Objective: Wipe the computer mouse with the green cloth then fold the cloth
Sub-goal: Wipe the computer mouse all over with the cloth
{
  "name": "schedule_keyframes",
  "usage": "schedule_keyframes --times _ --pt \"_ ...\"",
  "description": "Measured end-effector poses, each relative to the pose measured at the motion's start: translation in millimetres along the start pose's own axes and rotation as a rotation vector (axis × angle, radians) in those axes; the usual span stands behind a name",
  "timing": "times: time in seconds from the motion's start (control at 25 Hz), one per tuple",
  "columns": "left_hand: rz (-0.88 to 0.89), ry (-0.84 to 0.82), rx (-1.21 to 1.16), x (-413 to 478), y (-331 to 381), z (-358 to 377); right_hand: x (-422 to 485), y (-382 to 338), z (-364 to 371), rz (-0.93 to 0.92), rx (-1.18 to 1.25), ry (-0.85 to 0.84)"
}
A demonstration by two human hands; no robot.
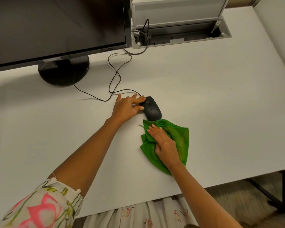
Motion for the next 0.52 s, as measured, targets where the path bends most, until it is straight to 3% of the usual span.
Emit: schedule_keyframes --times 0.12,0.28,0.4,0.52 --pt "-0.030 0.037 -0.012 -13.5 4.2 -1.0 -7.7 10.9 -23.7 0.400 0.423 0.159" --pt "-0.074 0.284 -0.020 -48.5 15.9 17.6 -9.5 51.0 -69.2 0.718 0.786 0.384" --pt "-0.207 0.369 0.000 -62.6 40.8 50.0 3.8 74.5 -103.4 0.775 0.936 0.393" --pt "-0.337 0.398 0.005 -66.3 64.6 76.7 24.5 83.0 -127.4 0.693 0.933 0.308"
Point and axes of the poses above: each hand's wrist, its own x-axis towards the middle knuckle, its own z-axis out of the palm, y = z × x, the point moved 3 cm from there along x, towards the middle knuckle, and after that the axes turned 3 degrees about -z, right-handed, at the moved point
